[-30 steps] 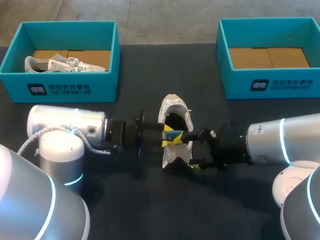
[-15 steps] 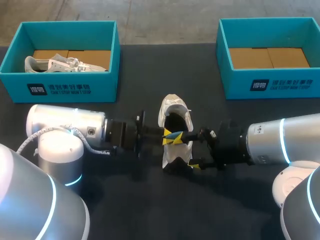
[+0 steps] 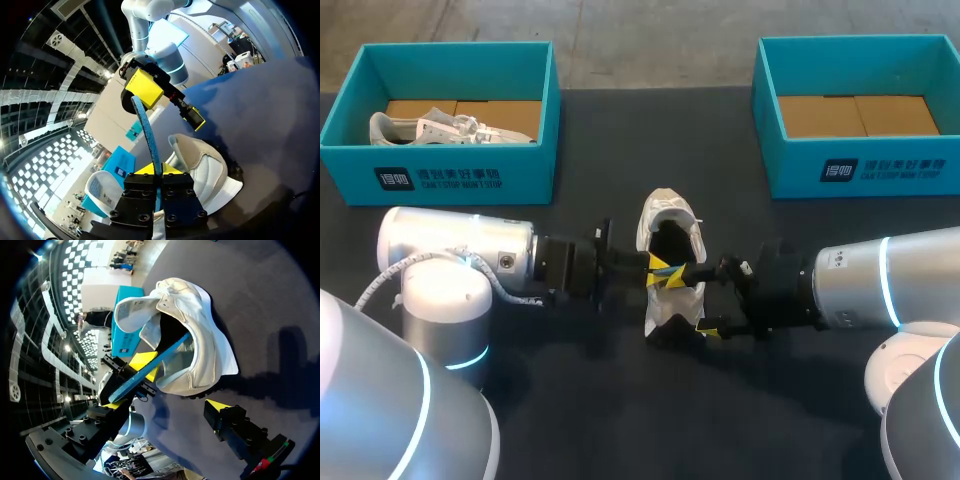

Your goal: Take the shoe out of the shoebox, open the shoe tongue, remove and reinsert the insole, then place the shoe into the shoebox

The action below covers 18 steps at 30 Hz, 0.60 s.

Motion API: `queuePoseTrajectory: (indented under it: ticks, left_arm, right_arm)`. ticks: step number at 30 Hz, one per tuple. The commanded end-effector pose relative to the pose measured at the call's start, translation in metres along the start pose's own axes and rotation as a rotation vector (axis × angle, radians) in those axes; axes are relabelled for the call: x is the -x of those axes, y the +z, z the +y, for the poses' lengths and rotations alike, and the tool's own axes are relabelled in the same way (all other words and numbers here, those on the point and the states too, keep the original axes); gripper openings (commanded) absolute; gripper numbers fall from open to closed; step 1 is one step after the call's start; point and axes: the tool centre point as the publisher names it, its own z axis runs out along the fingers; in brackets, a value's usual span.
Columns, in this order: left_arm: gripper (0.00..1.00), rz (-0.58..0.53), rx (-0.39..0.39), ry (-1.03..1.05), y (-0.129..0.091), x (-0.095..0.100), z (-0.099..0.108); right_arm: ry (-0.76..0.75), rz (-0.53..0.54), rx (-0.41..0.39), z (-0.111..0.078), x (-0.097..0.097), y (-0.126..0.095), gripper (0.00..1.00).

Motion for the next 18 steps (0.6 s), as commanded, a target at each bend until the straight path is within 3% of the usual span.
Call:
queuePoseTrajectory:
  ticks: [1, 18]
  left_arm:
    - [0.00, 0.004, 0.002, 0.001, 0.0065, 0.0015, 0.0078]
    - [0.00, 0.028, 0.012, 0.012, 0.0117, 0.0029, 0.0177]
  right_arm:
    - [0.001, -0.008, 0.006, -0.0021, -0.0022, 0.0017, 1.00]
    - [0.001, -0.008, 0.006, -0.0021, -0.0022, 0.0017, 1.00]
